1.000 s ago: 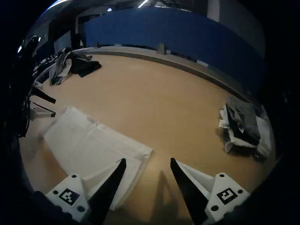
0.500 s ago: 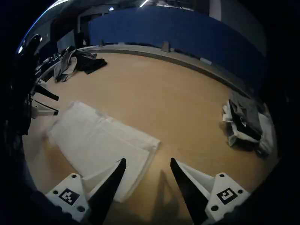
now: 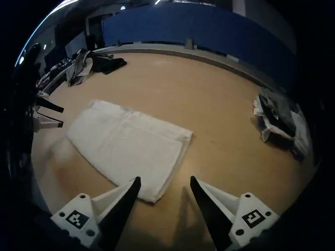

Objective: Fold towel

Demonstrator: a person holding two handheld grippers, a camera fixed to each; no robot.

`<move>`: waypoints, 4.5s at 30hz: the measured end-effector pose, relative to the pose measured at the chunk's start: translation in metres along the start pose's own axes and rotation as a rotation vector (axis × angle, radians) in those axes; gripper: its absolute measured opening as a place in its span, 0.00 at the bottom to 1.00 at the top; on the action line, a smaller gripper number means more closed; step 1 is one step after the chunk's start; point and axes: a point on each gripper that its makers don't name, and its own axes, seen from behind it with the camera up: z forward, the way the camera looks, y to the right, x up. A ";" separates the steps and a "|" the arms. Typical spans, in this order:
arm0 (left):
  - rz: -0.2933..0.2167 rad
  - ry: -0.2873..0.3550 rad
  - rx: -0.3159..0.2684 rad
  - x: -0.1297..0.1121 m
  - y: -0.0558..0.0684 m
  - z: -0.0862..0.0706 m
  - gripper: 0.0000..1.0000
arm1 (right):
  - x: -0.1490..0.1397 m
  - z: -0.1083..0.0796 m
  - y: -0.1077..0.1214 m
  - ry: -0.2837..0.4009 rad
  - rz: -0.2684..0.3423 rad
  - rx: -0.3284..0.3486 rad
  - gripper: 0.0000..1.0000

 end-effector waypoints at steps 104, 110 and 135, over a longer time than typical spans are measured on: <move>-0.132 0.045 0.026 -0.049 -0.037 -0.056 0.95 | 0.154 0.006 -0.190 0.154 -0.388 0.296 0.02; -0.150 0.048 0.036 -0.058 -0.047 -0.062 0.96 | 0.139 0.027 -0.225 0.106 -0.429 0.356 0.02; -0.173 0.048 0.031 -0.073 -0.056 -0.061 0.95 | 0.070 0.085 -0.267 -0.086 -0.477 0.408 0.02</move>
